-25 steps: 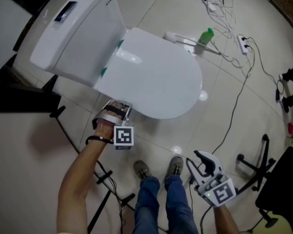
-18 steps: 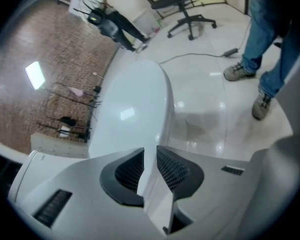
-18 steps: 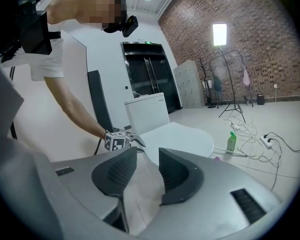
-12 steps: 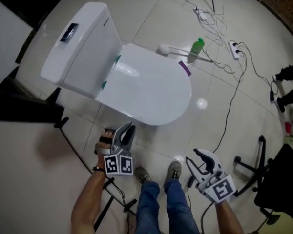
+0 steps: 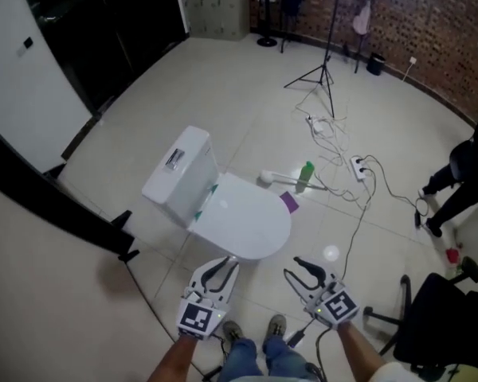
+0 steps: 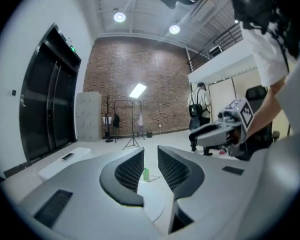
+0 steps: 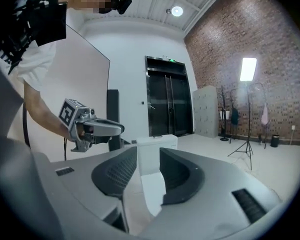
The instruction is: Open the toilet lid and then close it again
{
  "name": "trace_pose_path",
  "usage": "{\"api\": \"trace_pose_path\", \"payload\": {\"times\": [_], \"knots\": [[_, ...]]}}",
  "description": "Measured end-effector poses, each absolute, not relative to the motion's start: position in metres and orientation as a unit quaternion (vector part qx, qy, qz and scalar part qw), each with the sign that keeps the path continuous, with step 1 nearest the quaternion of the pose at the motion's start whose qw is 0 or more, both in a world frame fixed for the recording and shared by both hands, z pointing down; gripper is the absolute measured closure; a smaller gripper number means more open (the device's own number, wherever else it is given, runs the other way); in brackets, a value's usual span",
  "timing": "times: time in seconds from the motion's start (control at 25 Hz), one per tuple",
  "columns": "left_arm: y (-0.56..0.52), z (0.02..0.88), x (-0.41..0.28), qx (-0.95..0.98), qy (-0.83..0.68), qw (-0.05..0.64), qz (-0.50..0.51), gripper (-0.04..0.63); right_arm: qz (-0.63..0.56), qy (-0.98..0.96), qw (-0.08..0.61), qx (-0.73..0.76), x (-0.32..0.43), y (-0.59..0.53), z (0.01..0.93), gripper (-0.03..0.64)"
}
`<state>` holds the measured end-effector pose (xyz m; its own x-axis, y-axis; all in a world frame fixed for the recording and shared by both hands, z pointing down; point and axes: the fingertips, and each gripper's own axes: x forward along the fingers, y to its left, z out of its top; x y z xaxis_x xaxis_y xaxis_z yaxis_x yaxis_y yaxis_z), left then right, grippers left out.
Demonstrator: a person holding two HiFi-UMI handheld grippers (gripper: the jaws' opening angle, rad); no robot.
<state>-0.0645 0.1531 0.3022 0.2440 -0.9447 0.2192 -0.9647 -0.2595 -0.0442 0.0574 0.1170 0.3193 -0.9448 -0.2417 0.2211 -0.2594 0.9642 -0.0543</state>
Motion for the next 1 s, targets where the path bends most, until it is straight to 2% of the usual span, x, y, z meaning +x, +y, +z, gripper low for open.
{"api": "trace_pose_path", "payload": {"times": [0.12, 0.28, 0.4, 1.0], "knots": [[0.168, 0.245, -0.069, 0.791, -0.607, 0.056, 0.057, 0.517, 0.024, -0.988, 0.096, 0.117, 0.061, 0.125, 0.274, 0.482], [0.198, 0.201, -0.066, 0.795, -0.603, 0.038, 0.065, 0.517, 0.014, -0.991, 0.085, 0.104, 0.074, 0.142, 0.233, 0.483], [0.218, 0.178, -0.057, 0.807, -0.586, 0.049, 0.055, 0.517, -0.001, -0.993, 0.075, 0.096, 0.08, 0.152, 0.206, 0.483], [0.246, 0.154, -0.059, 0.813, -0.581, 0.033, 0.022, 0.52, -0.015, -0.996, 0.067, 0.065, 0.067, 0.176, 0.185, 0.482]]}}
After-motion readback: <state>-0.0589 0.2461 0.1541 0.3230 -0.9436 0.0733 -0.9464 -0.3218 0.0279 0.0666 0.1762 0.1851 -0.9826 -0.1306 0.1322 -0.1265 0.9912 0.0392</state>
